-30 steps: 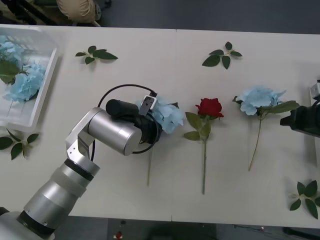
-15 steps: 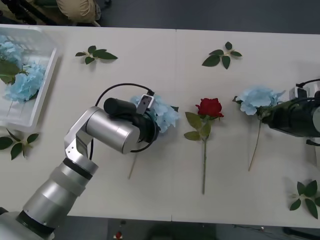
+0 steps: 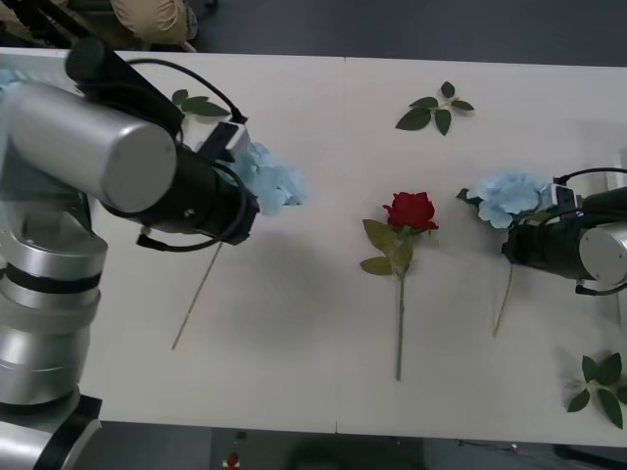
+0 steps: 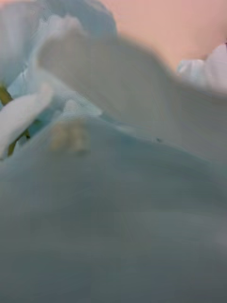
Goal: Put the red flowers into the right box and the blue flowers into the left box
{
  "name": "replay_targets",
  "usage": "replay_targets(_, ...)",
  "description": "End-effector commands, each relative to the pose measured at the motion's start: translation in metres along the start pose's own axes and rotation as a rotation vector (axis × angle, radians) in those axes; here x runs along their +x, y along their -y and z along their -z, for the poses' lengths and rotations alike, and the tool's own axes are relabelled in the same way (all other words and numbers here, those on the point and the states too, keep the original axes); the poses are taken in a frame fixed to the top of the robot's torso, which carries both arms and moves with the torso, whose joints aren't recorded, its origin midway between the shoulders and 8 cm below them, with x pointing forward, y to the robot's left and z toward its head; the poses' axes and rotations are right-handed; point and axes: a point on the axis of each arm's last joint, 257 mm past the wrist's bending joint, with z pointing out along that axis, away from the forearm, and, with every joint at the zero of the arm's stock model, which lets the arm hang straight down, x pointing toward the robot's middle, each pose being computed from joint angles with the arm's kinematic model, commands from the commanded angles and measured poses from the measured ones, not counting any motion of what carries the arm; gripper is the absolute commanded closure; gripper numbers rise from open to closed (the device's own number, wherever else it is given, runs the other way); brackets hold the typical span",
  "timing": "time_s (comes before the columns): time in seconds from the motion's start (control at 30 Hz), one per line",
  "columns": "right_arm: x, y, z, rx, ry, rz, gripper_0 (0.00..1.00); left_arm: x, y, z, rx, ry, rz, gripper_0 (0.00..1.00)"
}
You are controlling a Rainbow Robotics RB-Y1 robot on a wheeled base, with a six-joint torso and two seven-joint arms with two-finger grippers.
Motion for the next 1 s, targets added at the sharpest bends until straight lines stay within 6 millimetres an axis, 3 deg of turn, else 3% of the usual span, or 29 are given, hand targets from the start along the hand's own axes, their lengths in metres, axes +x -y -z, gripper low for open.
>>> replay_targets(0.03,-0.016,-0.011,0.002,-0.015,0.035,-0.001,1.0,-0.041,-0.072,0.065,-0.197,0.122,-0.192,1.0)
replay_targets(0.2,-0.016,-0.01,0.003,-0.014,0.036,0.001,1.0,-0.036,-0.168,0.113,-0.491,0.058,-0.347,1.0)
replay_targets(0.3,-0.018,-0.009,0.004,-0.017,0.039,0.0,1.0,-0.033,-0.209,0.141,-0.649,0.013,-0.375,1.0)
replay_targets(0.4,-0.026,-0.009,0.01,-0.023,0.054,0.008,1.0,-0.021,-0.243,0.154,-0.752,-0.047,-0.331,1.0)
replay_targets(0.47,-0.028,-0.009,0.012,-0.026,0.058,0.012,1.0,-0.017,-0.249,0.155,-0.763,-0.059,-0.314,1.0)
replay_targets(0.57,-0.036,-0.025,0.035,-0.096,0.099,0.019,1.0,0.028,-0.293,0.143,-0.755,-0.164,-0.179,1.0)
replay_targets(0.67,-0.035,-0.044,0.061,-0.174,0.136,0.063,1.0,0.044,-0.327,0.132,-0.772,-0.141,-0.14,1.0)
replay_targets(0.77,-0.031,-0.054,0.085,-0.226,0.17,0.117,1.0,0.053,-0.351,0.126,-0.799,-0.11,-0.125,1.0)
replay_targets(0.87,-0.029,-0.069,0.124,-0.301,0.235,0.182,1.0,0.065,-0.384,0.122,-0.845,-0.062,-0.109,1.0)
replay_targets(1.0,-0.029,-0.089,0.164,-0.425,0.304,0.17,1.0,0.068,-0.408,0.115,-0.864,-0.029,-0.097,1.0)
